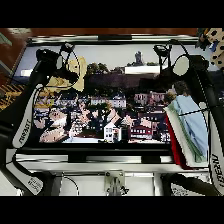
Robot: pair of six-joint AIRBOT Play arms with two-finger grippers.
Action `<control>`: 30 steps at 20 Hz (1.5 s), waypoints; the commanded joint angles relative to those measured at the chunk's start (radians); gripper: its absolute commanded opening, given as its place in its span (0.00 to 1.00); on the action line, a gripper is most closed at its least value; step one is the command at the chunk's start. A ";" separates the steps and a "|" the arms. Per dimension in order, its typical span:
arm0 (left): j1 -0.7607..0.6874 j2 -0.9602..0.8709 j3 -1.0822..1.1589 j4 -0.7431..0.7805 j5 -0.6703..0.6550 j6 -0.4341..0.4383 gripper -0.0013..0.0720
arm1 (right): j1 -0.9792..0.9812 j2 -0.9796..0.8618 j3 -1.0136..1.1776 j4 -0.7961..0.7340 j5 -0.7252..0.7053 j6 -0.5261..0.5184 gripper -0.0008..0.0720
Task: Fold the shirts.
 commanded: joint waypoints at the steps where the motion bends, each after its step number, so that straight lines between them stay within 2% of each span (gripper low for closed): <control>1: 0.049 -0.130 0.071 0.062 -0.060 -0.059 0.85 | 0.001 0.000 0.000 0.018 -0.009 0.012 0.96; 14: 0.121 -0.219 0.071 0.062 -0.020 -0.114 0.83 | 0.001 0.000 0.000 0.064 -0.009 0.017 0.96; 15: 0.121 -0.225 0.071 0.062 -0.021 -0.114 0.78 | 0.001 0.000 0.000 0.064 -0.009 0.017 0.96; 16: 0.122 -0.230 0.071 0.062 -0.026 -0.113 0.61 | 0.001 0.000 0.000 0.064 -0.009 0.017 0.97; 18: 0.125 -0.238 0.071 0.063 -0.028 -0.114 0.48 | 0.001 0.000 0.000 0.067 -0.008 0.017 0.97; 20: 0.130 -0.238 0.071 0.062 -0.020 -0.117 0.07 | 0.001 0.000 0.000 0.072 -0.010 0.017 0.96; 26: 0.080 -0.174 0.112 0.055 -0.006 -0.126 0.06 | 0.001 0.000 0.000 0.057 -0.041 0.015 0.96; 30: -0.027 -0.008 0.141 0.042 0.085 -0.211 0.06 | 0.000 0.013 0.001 -0.005 -0.186 0.003 0.97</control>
